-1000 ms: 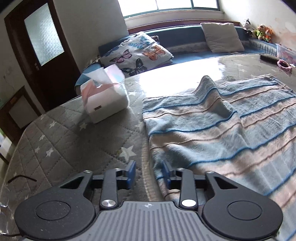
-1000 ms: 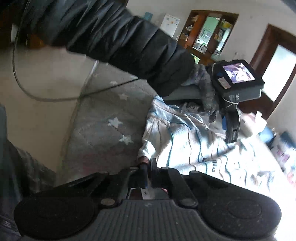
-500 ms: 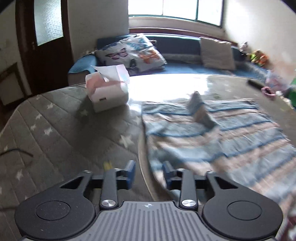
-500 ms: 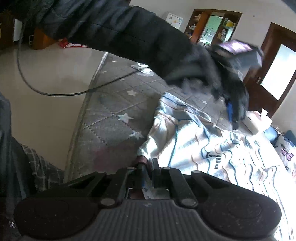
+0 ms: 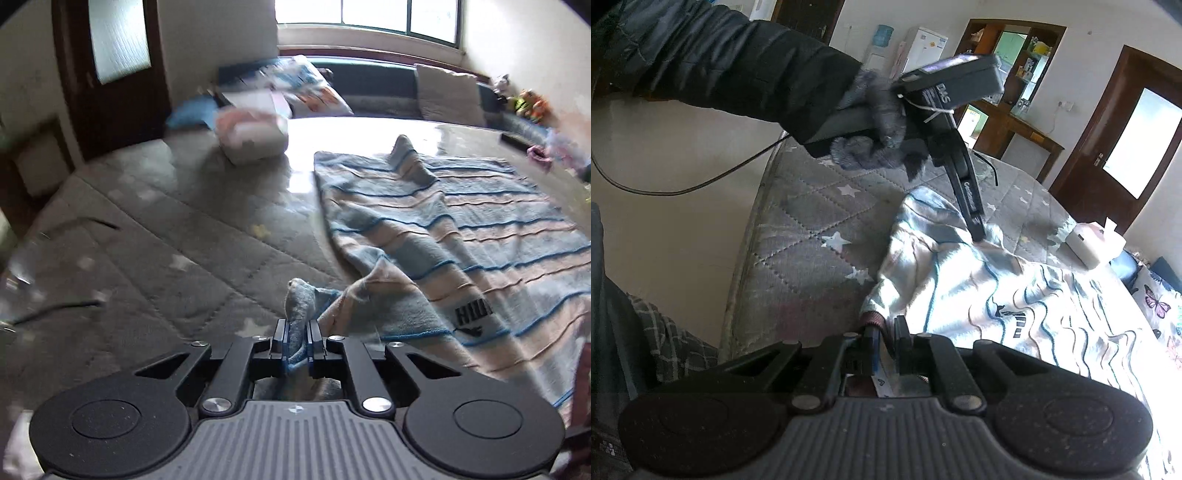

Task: Fold towel

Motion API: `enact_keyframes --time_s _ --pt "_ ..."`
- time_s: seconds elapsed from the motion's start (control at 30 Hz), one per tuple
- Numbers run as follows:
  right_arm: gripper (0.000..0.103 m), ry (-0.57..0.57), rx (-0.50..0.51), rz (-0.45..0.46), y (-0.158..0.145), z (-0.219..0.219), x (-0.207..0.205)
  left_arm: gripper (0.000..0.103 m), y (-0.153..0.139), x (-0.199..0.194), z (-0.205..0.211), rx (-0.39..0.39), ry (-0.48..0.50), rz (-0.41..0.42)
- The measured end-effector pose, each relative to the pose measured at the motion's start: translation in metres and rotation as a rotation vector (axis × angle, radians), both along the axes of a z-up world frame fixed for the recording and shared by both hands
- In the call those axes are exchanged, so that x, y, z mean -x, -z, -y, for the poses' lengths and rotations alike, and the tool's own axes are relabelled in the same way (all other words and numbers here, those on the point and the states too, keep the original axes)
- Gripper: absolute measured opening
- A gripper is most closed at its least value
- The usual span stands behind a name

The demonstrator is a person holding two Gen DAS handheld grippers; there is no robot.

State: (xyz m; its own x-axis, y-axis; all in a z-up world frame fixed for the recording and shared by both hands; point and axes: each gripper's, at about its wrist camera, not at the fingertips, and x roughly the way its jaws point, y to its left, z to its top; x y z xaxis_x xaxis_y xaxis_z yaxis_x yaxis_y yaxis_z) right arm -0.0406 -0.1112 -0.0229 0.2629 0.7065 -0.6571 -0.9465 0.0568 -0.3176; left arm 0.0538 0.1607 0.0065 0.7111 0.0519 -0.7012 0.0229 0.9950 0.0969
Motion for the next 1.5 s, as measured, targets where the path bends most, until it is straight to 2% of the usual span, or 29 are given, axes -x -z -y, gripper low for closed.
enact_keyframes --time_s 0.13,0.23,0.33,0.37,0.4,0.43,0.53,0.63,0.7,0.83,1.0,1.23,1.33,1.37,1.4,1.5 --pt "0.006 0.008 -0.002 0.011 0.001 -0.001 -0.002 0.008 -0.009 0.030 0.000 -0.088 -0.063 0.060" --pt "0.006 0.002 0.012 0.002 0.006 -0.003 -0.002 0.010 -0.002 0.035 -0.005 -0.093 -0.084 0.025" --pt "0.006 0.001 0.010 -0.005 0.006 -0.005 -0.004 0.018 0.001 0.032 -0.009 -0.099 -0.117 -0.008" --pt "0.007 0.001 0.009 -0.009 0.005 -0.005 -0.004 0.024 0.000 0.031 -0.011 -0.100 -0.125 -0.008" --pt "0.007 0.001 0.008 -0.016 0.003 -0.003 -0.004 0.033 -0.005 0.032 -0.012 -0.097 -0.131 0.005" --pt "0.007 0.001 0.007 -0.022 0.002 -0.001 -0.004 0.036 -0.011 0.032 -0.012 -0.092 -0.136 0.025" --pt "0.008 0.027 0.000 -0.041 -0.006 0.010 -0.006 0.041 -0.030 0.030 -0.011 -0.064 -0.135 0.083" --pt "0.009 0.074 -0.009 -0.045 -0.012 0.019 -0.012 0.041 -0.035 0.010 -0.002 -0.026 -0.107 0.084" --pt "0.017 0.113 -0.010 -0.038 -0.014 0.024 -0.018 0.042 -0.037 -0.005 0.004 -0.001 -0.086 0.079" --pt "0.019 0.157 0.012 -0.030 -0.014 0.032 -0.023 0.042 -0.025 -0.047 0.012 0.036 -0.088 0.026" --pt "0.020 0.134 0.033 -0.019 -0.010 0.036 -0.018 0.042 -0.007 -0.088 0.019 0.035 -0.087 -0.024" --pt "0.021 0.130 0.033 0.068 0.003 0.021 -0.021 0.038 0.006 -0.113 0.015 0.009 -0.110 -0.060" --pt "0.019 0.123 0.034 0.083 0.006 0.016 -0.025 0.037 0.005 -0.118 0.010 0.026 -0.115 -0.056" --pt "0.017 0.121 0.033 0.082 0.007 0.015 -0.026 0.035 0.004 -0.119 0.010 0.026 -0.110 -0.052" --pt "0.008 0.121 0.031 0.075 0.007 0.015 -0.027 0.033 0.004 -0.120 0.011 0.023 -0.103 -0.049" --pt "0.001 0.115 0.024 0.060 0.004 0.017 -0.027 0.019 0.007 -0.123 0.014 0.004 -0.092 -0.045"
